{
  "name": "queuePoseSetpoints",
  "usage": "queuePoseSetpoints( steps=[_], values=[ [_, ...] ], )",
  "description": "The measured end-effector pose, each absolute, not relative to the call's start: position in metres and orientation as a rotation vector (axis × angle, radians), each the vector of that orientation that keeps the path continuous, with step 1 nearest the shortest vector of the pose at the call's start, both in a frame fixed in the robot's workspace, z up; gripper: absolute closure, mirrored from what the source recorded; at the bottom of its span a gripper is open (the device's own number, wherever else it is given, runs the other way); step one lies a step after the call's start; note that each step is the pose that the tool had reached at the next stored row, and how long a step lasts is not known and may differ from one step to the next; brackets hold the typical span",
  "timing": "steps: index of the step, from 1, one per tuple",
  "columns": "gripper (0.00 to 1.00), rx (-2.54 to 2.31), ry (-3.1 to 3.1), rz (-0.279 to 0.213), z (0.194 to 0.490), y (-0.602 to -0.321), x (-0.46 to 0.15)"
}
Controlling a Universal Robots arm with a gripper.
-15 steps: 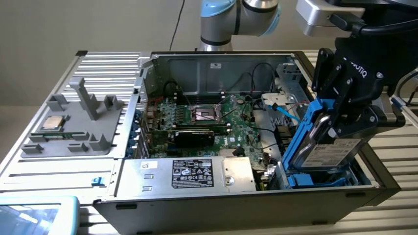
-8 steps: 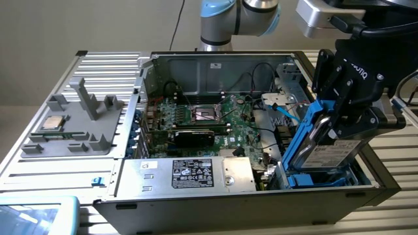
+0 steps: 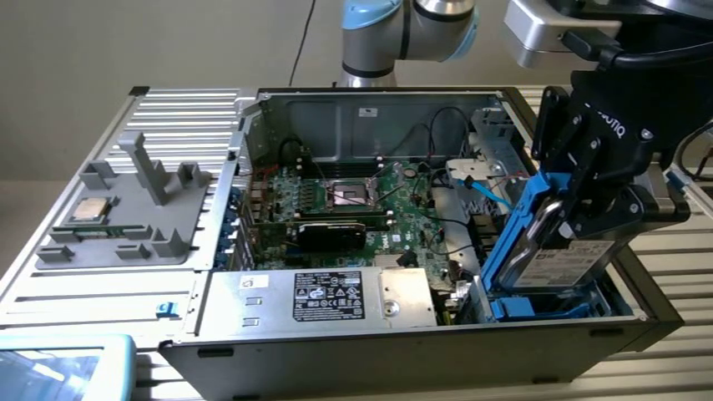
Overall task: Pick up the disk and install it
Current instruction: 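Insert the disk into the insertion slot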
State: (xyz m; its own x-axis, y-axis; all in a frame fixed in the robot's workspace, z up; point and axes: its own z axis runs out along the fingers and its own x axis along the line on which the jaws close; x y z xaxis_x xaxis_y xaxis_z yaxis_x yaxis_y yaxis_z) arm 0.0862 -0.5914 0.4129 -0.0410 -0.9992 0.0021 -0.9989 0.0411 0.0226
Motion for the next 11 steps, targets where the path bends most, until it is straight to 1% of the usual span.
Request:
queuePoseSetpoints(
  steps=[11],
  values=[
    [0.63, 2.164, -2.254, -0.023, 0.4105, -0.5919, 0.0872]
  ],
)
